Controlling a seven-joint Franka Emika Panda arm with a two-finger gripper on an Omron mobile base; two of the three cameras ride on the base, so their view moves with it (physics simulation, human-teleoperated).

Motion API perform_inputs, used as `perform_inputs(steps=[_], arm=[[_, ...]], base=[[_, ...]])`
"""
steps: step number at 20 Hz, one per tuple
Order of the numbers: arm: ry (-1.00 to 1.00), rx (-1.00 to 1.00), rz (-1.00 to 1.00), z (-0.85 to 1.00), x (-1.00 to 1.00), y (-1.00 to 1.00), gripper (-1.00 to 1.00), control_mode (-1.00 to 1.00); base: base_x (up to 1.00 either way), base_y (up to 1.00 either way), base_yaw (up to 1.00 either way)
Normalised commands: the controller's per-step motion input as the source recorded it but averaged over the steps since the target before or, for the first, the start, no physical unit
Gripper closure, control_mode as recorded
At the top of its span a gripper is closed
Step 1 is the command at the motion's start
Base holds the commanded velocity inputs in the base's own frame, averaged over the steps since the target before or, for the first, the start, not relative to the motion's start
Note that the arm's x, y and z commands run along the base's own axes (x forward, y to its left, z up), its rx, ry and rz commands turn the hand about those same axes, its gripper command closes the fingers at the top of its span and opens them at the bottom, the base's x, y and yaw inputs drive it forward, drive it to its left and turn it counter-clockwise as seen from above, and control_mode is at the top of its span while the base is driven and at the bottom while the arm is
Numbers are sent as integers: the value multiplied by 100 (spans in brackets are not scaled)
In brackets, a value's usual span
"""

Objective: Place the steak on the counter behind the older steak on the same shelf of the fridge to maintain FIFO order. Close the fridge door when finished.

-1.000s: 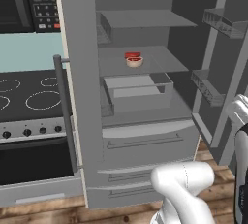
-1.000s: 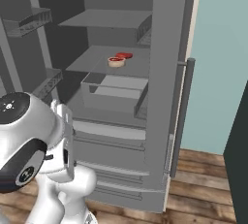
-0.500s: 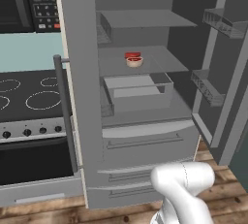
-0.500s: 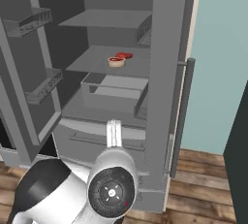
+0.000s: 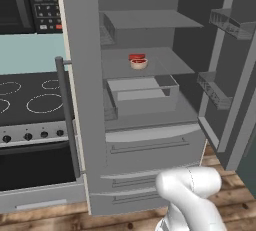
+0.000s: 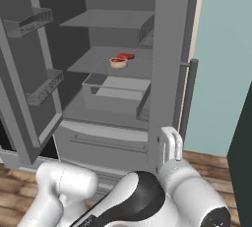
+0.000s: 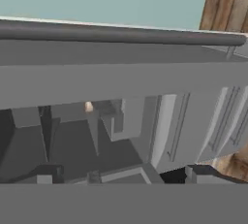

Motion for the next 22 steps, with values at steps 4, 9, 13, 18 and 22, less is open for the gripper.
perform_inputs(steps=[4,9,13,18,22], arm=[[-12,10,12,-27,73,-47,-100,-100],[-13,5,11,-30,57,-20,-100,-100],[-9,0,8,-44,43,0,-100,-100],[-8,0,6,-31,41,-11,-100,-100],[0,2,6,-21,39,-37,-100,-100]], base=[[0,0,0],[0,0,0],[0,0,0],[0,0,0],[0,0,0]])
